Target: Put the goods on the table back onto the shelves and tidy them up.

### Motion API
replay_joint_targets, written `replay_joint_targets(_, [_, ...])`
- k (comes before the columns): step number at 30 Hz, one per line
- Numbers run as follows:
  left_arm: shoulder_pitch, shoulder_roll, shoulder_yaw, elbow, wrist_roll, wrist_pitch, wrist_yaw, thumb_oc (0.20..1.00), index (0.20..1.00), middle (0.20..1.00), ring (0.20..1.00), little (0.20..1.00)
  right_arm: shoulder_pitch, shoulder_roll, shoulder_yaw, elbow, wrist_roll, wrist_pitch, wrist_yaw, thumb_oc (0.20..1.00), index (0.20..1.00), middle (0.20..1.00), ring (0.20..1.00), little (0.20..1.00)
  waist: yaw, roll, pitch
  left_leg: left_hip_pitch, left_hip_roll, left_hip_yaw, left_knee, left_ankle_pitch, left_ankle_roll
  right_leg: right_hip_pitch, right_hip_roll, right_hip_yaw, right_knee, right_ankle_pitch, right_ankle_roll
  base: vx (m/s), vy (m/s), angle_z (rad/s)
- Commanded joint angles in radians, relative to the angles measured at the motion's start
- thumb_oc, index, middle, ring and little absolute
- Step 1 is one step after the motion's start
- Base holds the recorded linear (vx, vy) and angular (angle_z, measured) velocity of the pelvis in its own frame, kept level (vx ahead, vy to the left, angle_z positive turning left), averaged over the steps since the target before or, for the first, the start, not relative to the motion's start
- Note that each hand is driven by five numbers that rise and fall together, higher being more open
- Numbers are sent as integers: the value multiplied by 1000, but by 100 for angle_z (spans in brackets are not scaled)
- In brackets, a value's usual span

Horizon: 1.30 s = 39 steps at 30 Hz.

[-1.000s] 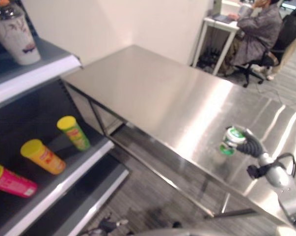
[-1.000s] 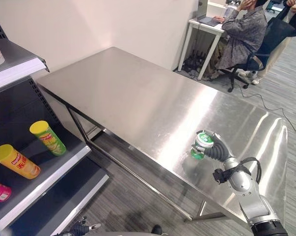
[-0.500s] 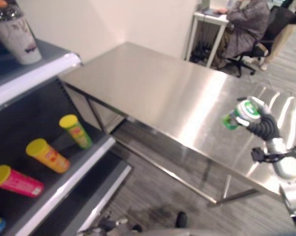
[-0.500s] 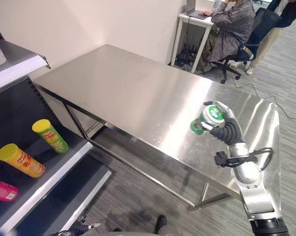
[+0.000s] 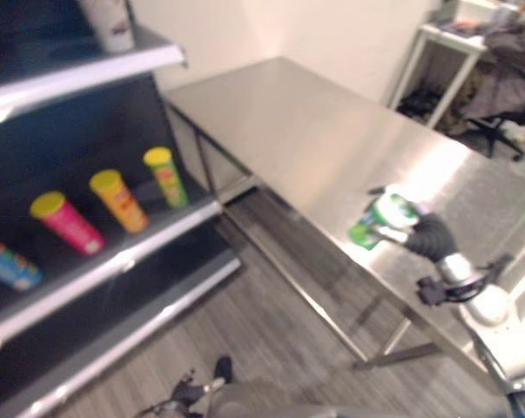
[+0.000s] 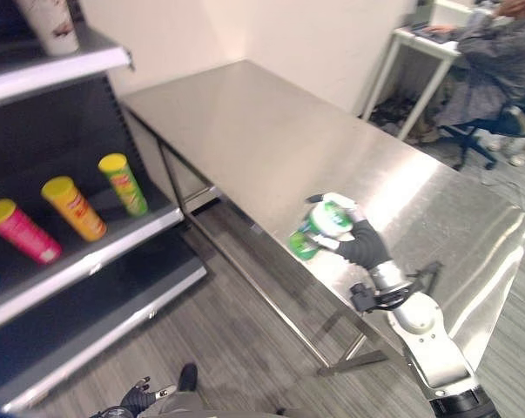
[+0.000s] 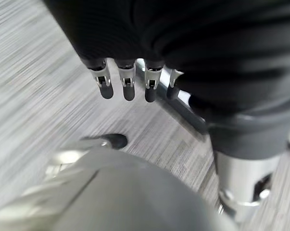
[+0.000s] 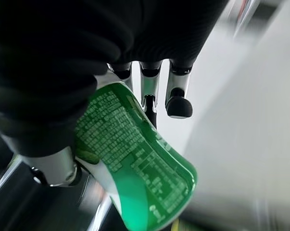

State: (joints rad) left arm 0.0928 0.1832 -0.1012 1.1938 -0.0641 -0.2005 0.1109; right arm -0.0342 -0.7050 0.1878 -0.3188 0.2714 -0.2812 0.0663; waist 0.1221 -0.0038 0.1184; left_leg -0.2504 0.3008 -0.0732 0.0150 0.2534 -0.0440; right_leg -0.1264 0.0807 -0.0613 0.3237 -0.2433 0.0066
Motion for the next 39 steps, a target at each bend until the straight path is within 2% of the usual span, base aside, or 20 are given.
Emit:
replay_joint_targets(1, [-58,52,-25,20,3,-1,33,1000,1000,1000,1000,1000,-120,5,16,-80,79,-86,-13,200,200,200,200,200,-32,-91,38,-7,-65,127,-83,-24,-79,235,-151,-27,-351,166,110,-257,-122,109])
replay_joint_targets(2, [-59,52,-24,20,3,-1,33,1000,1000,1000,1000,1000,-122,4,17,-79,79,-87,-13,200,200,200,200,200,-33,-90,36,-10,-63,126,-83,-22,-79,232,-149,-28,-351,167,109,-216,-64,120])
replay_joint_targets(4, [-47,49,-10,12,-9,1,31,1000,1000,1000,1000,1000,-134,4,40,-85,87,-86,-12,200,200,200,200,200,-39,-89,36,-15,-42,221,-54,-10,-70,224,-151,-63,-365,180,103,-151,-44,66])
replay_joint_targets(5, [-46,49,-9,11,-9,1,31,1000,1000,1000,1000,1000,-135,4,42,-84,88,-87,-12,200,200,200,200,200,-40,-89,36,-15,-42,221,-52,-11,-70,226,-151,-63,-367,180,103,-270,-100,39])
replay_joint_targets(6, [-18,32,77,48,-97,11,44,1000,1000,1000,1000,1000,-138,12,97,-98,82,-72,9,200,200,200,200,200,-45,-92,18,49,-26,284,32,-72,-73,233,-173,-106,-396,211,98,-194,-72,41])
replay_joint_targets(7, [-18,32,77,48,-97,11,44,1000,1000,1000,1000,1000,-138,12,97,-98,82,-72,9,200,200,200,200,200,-46,-92,16,46,-25,282,33,-71,-73,231,-173,-107,-397,212,98,-225,-41,70])
replay_joint_targets(10, [-1,21,47,61,-26,4,22,1000,1000,1000,1000,1000,-151,-7,113,-108,90,-72,36,200,200,200,200,200,-70,-85,-7,167,-40,241,65,-146,-81,217,-204,-158,-387,225,94,-58,67,81])
replay_joint_targets(12, [-5,23,1,50,31,4,26,1000,1000,1000,1000,1000,-156,-13,116,-97,93,-68,36,200,200,200,200,200,-89,-71,-17,230,-20,244,39,-152,-94,208,-214,-179,-381,226,104,-60,194,48])
replay_joint_targets(14, [-3,32,-72,3,112,4,22,1000,1000,1000,1000,1000,-136,-31,94,-85,94,-68,27,200,200,200,200,200,-120,-37,-38,264,28,294,-43,-103,-124,197,-238,-221,-377,225,122,-59,350,63])
replay_joint_targets(17, [0,41,-107,-30,144,7,17,1000,1000,1000,1000,1000,-119,-45,62,-69,81,-67,4,200,200,200,200,200,-132,-17,-36,249,66,349,-86,-53,-142,191,-273,-265,-364,230,137,-35,346,90])
replay_joint_targets(18, [15,39,-101,-30,148,21,5,1000,1000,1000,1000,1000,-85,-42,31,-75,57,-60,-8,200,200,200,200,200,-140,3,-46,255,69,389,-100,-89,-140,201,-300,-294,-360,236,155,61,437,63])
replay_joint_targets(21, [38,25,-75,-14,117,28,-5,1000,1000,1000,1000,1000,-44,-23,16,-86,26,-47,-14,200,200,200,200,200,-137,9,-51,257,23,375,-88,-134,-133,214,-352,-293,-357,263,178,77,359,56])
replay_joint_targets(24, [49,42,-48,-43,91,29,-5,1000,1000,1000,1000,1000,9,43,-10,-72,-25,-25,-20,200,200,200,200,200,-114,-22,-39,229,-83,342,-36,-219,-73,206,-469,-307,-275,318,200,92,397,51])
replay_joint_targets(26, [49,43,-48,-44,91,30,-5,1000,1000,1000,1000,1000,10,44,-10,-72,-25,-25,-21,200,200,200,200,200,-114,-25,-39,228,-86,343,-35,-220,-72,203,-472,-306,-272,317,202,35,181,41])
replay_joint_targets(27, [41,48,-52,-49,96,29,4,1000,1000,1000,1000,1000,3,68,-7,-55,-75,-17,-36,200,200,200,200,200,-116,-34,-22,251,-151,334,-49,-245,-26,170,-533,-285,-149,388,195,101,395,23])
replay_joint_targets(28, [38,52,-61,-56,105,28,4,1000,1000,1000,1000,1000,7,76,-8,-54,-100,-13,-42,200,200,200,200,200,-120,-39,-12,275,-189,332,-69,-248,-7,152,-561,-260,-93,449,201,144,526,15])
replay_joint_targets(30, [44,61,-82,-83,113,28,-6,1000,1000,1000,1000,1000,21,84,-12,-73,-120,-14,-43,200,200,200,200,200,-135,-30,7,311,-240,317,-93,-261,31,121,-611,-239,38,565,210,150,418,37])
replay_joint_targets(31, [43,67,-92,-85,120,29,-9,1000,1000,1000,1000,1000,23,95,-10,-76,-118,-18,-47,200,200,200,200,200,-143,-25,12,322,-254,317,-98,-275,44,99,-624,-240,93,569,211,217,433,72])
replay_joint_targets(32, [38,74,-111,-83,133,29,-23,1000,1000,1000,1000,1000,52,106,-23,-77,-118,-15,-42,200,200,200,200,200,-172,-17,24,345,-258,300,-102,-296,52,24,-557,-182,149,517,191,160,286,71])
replay_joint_targets(39, [38,74,-111,-83,133,29,-23,1000,1000,1000,1000,1000,53,106,-23,-77,-118,-15,-41,200,200,200,200,200,-170,-17,23,344,-259,302,-102,-296,52,21,-557,-179,150,517,191,15,22,6])
